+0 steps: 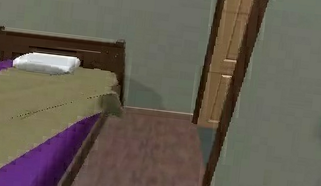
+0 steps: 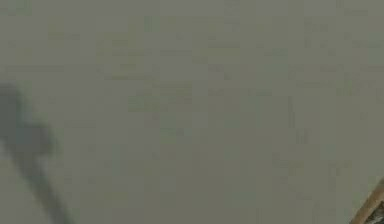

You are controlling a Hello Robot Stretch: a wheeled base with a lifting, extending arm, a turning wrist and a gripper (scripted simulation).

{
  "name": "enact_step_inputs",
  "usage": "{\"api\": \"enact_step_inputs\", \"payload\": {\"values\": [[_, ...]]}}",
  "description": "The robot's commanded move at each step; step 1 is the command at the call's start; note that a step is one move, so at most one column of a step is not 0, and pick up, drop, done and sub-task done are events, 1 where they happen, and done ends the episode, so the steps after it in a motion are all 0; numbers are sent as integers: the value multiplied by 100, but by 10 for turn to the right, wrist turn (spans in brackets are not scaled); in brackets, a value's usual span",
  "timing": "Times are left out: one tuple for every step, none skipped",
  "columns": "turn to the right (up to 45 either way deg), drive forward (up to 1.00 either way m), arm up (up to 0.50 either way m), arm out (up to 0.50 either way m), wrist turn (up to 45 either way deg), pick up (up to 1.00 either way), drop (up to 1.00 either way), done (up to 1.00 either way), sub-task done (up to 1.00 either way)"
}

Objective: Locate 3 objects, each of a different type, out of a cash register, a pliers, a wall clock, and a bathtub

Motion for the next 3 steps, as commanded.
{"api": "enact_step_inputs", "payload": {"values": [[0, 100, 0, 0, 0, 0, 0, 0, 0], [0, 20, 0, 0, 0, 0, 0, 0, 0], [0, 30, 0, 0, 0, 0, 0, 0, 0]]}}
